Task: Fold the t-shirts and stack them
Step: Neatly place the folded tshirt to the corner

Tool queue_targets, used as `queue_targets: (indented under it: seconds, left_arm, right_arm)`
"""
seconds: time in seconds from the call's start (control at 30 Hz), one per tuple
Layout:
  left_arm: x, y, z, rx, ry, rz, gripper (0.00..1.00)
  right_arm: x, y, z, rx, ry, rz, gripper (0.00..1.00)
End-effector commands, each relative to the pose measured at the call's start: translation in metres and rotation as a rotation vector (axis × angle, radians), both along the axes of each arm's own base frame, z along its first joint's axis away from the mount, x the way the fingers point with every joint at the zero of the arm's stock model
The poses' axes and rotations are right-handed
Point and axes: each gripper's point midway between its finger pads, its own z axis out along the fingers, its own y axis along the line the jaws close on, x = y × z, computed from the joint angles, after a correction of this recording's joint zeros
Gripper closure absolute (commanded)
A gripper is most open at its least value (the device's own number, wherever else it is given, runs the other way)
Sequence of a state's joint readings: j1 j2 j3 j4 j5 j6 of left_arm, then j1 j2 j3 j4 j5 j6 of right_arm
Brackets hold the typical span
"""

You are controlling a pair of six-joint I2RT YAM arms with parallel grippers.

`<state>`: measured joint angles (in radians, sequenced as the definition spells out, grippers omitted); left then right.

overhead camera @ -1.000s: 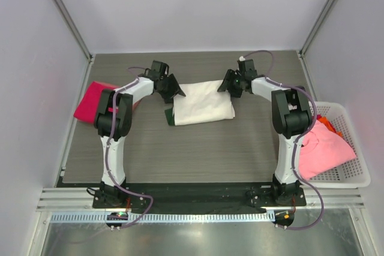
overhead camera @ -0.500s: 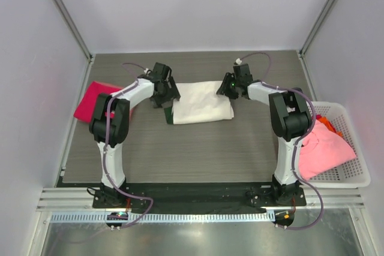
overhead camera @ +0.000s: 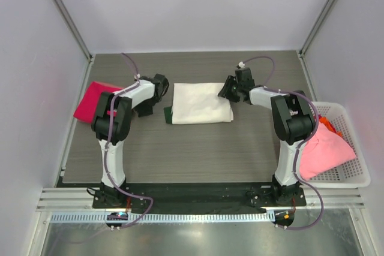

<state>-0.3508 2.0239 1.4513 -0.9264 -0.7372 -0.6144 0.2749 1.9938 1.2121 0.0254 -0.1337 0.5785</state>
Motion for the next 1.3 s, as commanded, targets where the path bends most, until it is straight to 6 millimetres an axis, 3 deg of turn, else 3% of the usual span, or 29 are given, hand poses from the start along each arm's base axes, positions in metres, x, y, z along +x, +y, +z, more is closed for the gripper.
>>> queue_targets:
  seconds: [0.0,0.13,0.2,0.23,0.33,0.43,0.47,0.53,0.67,0.73,0.8,0.83,0.87,0.93,1.0,1.03,1.1,1.13,1.23,1.27]
  left_arm:
    - [0.002,0.027,0.014,0.218,0.048,-0.006,0.35]
    - [0.009,0.032,-0.002,0.255,0.090,-0.011,0.49]
    - [0.010,0.038,-0.007,0.258,0.099,0.004,0.60]
    - [0.010,0.041,-0.009,0.262,0.102,0.016,0.67]
    - [0.009,0.038,-0.009,0.240,0.084,0.036,1.00]
    - [0.014,0.012,-0.010,0.095,0.040,0.017,1.00]
    - [0.019,-0.005,-0.008,0.000,0.010,0.006,1.00]
    - [0.023,-0.029,-0.006,-0.104,-0.015,-0.019,1.00]
    - [0.036,-0.081,0.008,-0.308,-0.095,-0.071,1.00]
    - [0.040,-0.099,0.015,-0.370,-0.120,-0.066,1.00]
    - [0.044,-0.112,0.021,-0.402,-0.138,-0.072,0.91]
    - [0.046,-0.116,0.023,-0.420,-0.147,-0.070,0.77]
    - [0.048,-0.118,0.025,-0.427,-0.157,-0.066,0.45]
    - [0.055,-0.126,0.035,-0.474,-0.195,-0.080,0.27]
    - [0.060,-0.135,0.044,-0.526,-0.228,-0.103,0.24]
    - [0.063,-0.140,0.054,-0.553,-0.258,-0.116,0.22]
    - [0.072,-0.150,0.067,-0.606,-0.306,-0.138,0.09]
    - [0.075,-0.154,0.072,-0.627,-0.327,-0.147,0.01]
    - [0.096,-0.173,0.078,-0.763,-0.382,-0.188,0.00]
    - [0.105,-0.190,0.072,-0.858,-0.375,-0.214,0.00]
  right_arm:
    - [-0.011,-0.003,0.000,-0.015,0.025,-0.013,0.57]
    - [-0.012,-0.005,0.004,-0.019,0.015,-0.017,0.57]
    - [-0.014,-0.006,0.002,-0.023,0.019,-0.018,0.57]
    - [-0.015,-0.006,0.000,-0.024,0.022,-0.018,0.58]
    - [-0.013,-0.006,-0.001,-0.023,0.025,-0.020,0.61]
    - [-0.009,-0.010,-0.002,-0.025,0.029,-0.037,0.75]
    - [-0.010,-0.018,-0.006,-0.032,0.045,-0.057,0.86]
    - [-0.011,-0.027,-0.009,-0.029,0.062,-0.085,0.96]
    - [-0.011,-0.053,-0.010,-0.039,0.070,-0.157,0.98]
    - [-0.011,-0.062,-0.005,-0.044,0.061,-0.180,0.98]
    - [-0.012,-0.065,-0.002,-0.050,0.055,-0.185,0.92]
    - [-0.012,-0.065,-0.002,-0.054,0.052,-0.187,0.80]
    - [-0.012,-0.066,-0.002,-0.056,0.053,-0.190,0.72]
    - [-0.013,-0.069,0.000,-0.065,0.049,-0.201,0.57]
    - [-0.013,-0.072,0.003,-0.072,0.041,-0.212,0.53]
    - [-0.015,-0.073,0.006,-0.073,0.036,-0.216,0.45]
    - [-0.014,-0.082,0.007,-0.103,0.024,-0.258,0.35]
    - [-0.015,-0.083,0.007,-0.103,0.026,-0.269,0.22]
    - [-0.014,-0.077,0.005,-0.081,0.035,-0.242,0.18]
    - [-0.014,-0.076,-0.003,-0.081,0.052,-0.238,0.18]
